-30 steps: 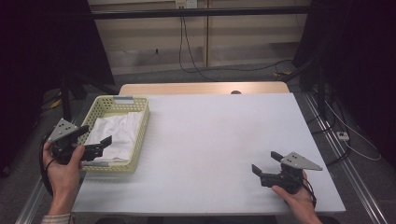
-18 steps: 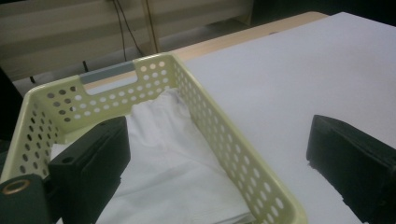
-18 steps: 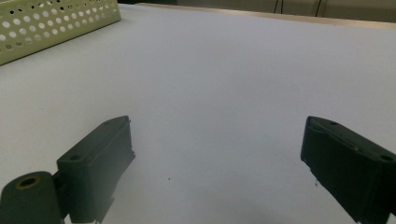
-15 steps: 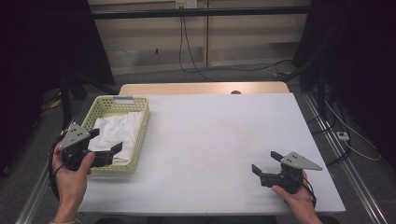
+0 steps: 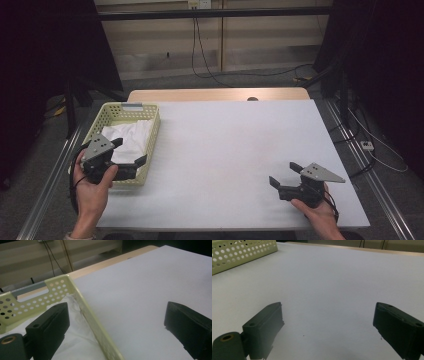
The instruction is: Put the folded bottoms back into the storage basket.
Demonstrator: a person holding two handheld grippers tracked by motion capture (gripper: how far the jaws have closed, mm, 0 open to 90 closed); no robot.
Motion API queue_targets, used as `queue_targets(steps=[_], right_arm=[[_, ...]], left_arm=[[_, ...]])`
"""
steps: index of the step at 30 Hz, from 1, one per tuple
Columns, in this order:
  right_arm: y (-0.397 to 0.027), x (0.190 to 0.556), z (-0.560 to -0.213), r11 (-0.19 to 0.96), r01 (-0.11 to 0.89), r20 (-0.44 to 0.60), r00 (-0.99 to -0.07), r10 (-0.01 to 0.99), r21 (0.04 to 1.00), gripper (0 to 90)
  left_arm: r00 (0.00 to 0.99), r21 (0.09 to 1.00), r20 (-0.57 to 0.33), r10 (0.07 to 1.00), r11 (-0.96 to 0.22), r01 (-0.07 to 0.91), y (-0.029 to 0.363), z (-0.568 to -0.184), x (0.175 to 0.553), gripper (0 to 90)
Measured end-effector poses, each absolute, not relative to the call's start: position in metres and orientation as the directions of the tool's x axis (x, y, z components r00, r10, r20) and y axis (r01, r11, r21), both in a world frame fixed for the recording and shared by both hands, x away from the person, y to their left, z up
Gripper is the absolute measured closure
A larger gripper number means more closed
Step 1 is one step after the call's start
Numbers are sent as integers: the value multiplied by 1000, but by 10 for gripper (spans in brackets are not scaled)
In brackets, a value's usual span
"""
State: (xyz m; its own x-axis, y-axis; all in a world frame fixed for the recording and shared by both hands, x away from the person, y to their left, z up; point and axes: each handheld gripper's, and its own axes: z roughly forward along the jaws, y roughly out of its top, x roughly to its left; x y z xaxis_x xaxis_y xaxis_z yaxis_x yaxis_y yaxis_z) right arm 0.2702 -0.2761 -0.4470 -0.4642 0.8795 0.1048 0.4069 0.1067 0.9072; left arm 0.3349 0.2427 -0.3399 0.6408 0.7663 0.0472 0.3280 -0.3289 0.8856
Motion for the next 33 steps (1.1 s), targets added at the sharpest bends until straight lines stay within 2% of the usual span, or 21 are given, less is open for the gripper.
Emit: queue_targets(steps=[28,33], right_arm=[[-275,270,-446,110,405,103,-469,877,908,89],[-275,270,-446,115,405,100,-472,876,907,89]], left_arm=[[764,843,21,645,-422,334,158,-376,339,62],[754,845,9,657,-408,346,151,-390,338,62]])
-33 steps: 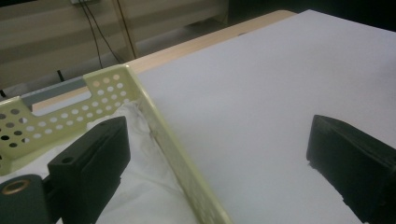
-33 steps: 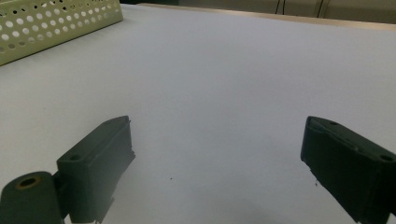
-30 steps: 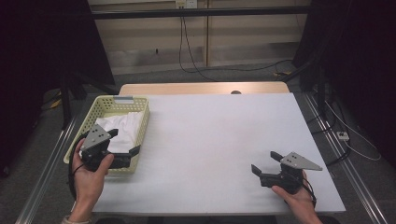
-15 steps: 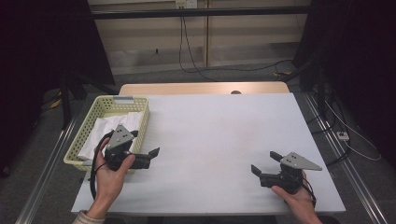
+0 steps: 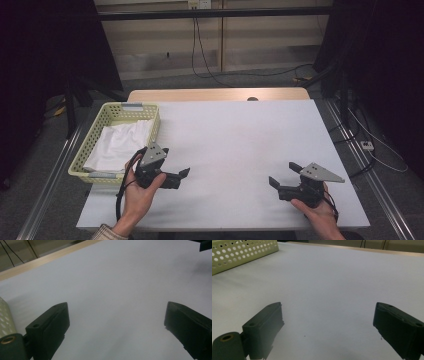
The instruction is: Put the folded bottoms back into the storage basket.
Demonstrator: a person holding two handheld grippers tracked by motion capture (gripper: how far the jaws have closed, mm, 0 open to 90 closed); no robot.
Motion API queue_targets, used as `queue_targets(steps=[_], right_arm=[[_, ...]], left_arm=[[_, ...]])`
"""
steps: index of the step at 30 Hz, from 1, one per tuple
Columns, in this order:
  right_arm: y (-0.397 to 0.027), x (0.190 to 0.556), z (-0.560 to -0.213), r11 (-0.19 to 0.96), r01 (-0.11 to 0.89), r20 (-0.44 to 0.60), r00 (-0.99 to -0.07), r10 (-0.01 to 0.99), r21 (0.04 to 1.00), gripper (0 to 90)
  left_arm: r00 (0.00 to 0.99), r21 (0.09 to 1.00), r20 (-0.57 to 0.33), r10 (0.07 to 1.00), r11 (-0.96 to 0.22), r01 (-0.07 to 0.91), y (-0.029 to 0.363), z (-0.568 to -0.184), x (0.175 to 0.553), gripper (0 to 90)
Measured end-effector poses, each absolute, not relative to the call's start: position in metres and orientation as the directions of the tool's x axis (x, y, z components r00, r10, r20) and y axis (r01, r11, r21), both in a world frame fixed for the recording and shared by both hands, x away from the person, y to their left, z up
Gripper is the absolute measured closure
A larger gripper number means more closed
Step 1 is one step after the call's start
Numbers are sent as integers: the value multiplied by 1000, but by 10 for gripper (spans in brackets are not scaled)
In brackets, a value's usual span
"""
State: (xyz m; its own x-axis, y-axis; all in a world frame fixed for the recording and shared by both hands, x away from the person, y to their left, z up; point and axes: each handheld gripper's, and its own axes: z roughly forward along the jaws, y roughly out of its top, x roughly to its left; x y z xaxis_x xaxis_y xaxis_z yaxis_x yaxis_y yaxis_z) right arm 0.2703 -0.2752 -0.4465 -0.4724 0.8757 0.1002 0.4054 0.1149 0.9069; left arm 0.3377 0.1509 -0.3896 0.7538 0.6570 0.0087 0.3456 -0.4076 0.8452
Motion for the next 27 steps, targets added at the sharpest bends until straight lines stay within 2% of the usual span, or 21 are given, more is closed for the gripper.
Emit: queue_targets(steps=[8,14,18,19,22,24,27], right_arm=[[-275,271,-447,117,405,99,-473,875,907,89],[-274,271,-447,125,402,90,-477,875,907,89],[-274,270,-446,126,399,89,-478,874,908,89],[-273,269,-446,128,398,86,-477,874,909,89],[-272,269,-446,137,392,76,-482,873,910,89],[-273,269,-445,146,389,67,-485,872,910,89],[-274,269,-444,134,391,75,-477,876,911,89]], left_arm=[[754,831,-25,656,-406,381,152,-416,331,63],[735,846,-64,675,-354,399,161,-427,325,63],[729,846,-26,685,-373,381,164,-433,321,63],[729,848,-56,683,-352,395,165,-434,321,63],[721,844,-53,690,-355,402,164,-437,321,63],[726,848,-82,683,-334,410,165,-436,321,63],[722,856,-48,690,-345,386,166,-433,320,63]])
